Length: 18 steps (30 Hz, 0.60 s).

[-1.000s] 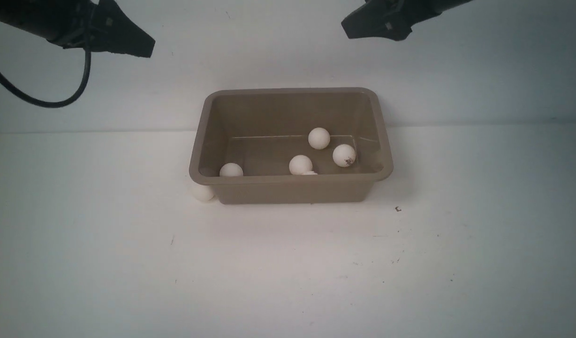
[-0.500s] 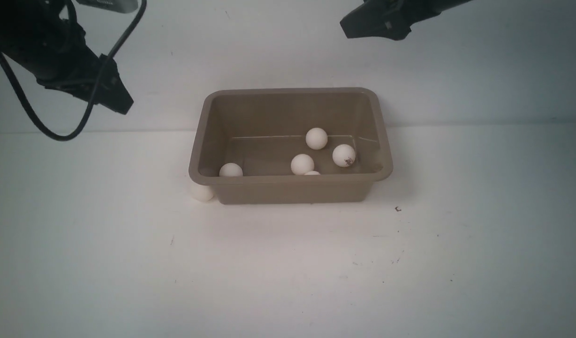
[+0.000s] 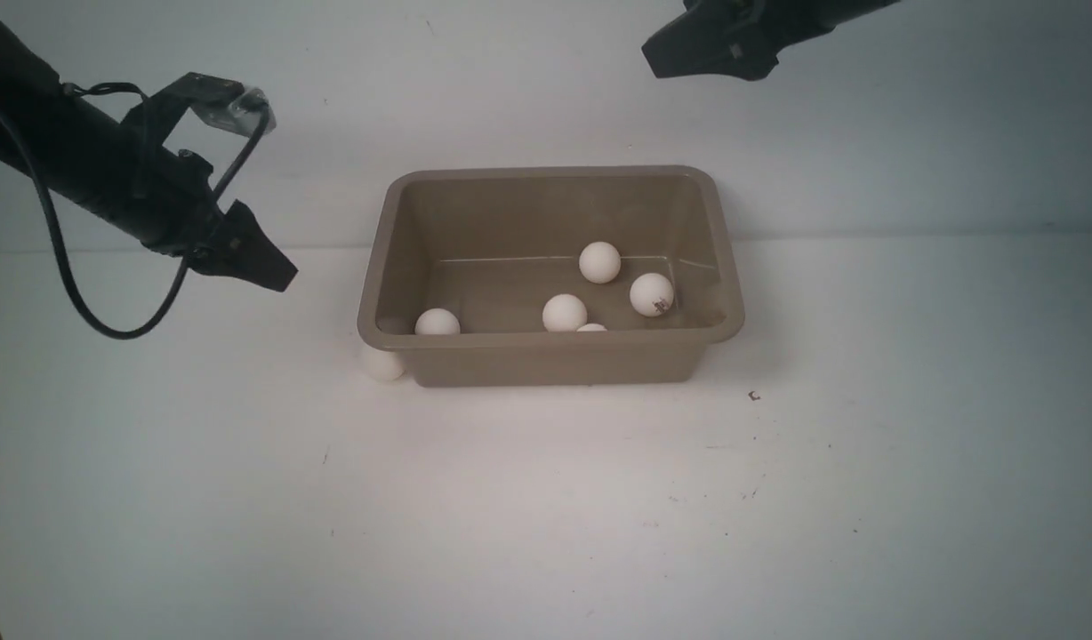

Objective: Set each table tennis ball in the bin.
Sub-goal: Use the left arm to clamp the table tennis ball closest to it

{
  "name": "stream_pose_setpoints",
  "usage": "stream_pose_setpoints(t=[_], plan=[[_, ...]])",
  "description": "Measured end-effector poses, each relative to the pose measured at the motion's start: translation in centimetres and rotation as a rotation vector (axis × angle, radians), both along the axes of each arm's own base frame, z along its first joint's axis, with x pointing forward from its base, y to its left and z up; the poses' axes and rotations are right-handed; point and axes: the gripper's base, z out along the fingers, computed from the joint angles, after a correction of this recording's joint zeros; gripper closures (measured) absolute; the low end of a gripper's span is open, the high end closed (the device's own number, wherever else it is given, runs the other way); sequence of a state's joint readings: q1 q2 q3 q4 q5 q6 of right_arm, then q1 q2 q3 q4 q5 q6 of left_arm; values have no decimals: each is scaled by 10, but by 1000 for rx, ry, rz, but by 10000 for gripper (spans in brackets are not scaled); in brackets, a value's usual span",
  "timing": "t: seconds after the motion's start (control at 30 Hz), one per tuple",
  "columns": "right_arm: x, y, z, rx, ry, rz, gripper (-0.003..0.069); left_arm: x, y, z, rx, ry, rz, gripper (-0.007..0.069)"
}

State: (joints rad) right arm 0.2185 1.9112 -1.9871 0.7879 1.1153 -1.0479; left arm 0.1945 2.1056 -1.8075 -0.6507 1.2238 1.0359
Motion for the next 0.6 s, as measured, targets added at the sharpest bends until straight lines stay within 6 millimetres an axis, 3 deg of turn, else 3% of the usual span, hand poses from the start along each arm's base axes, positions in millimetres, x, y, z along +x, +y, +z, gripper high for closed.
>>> stream_pose_setpoints(t=[0.23, 0.47, 0.6], plan=[[0, 0, 0, -10, -13, 9, 177, 2, 15, 4, -127, -23, 78, 220], [0, 0, 0, -12, -14, 9, 177, -13, 5, 62, -204, -122, 130, 220], [0, 0, 0, -12, -14, 9, 177, -34, -15, 108, -204, -199, 113, 220]])
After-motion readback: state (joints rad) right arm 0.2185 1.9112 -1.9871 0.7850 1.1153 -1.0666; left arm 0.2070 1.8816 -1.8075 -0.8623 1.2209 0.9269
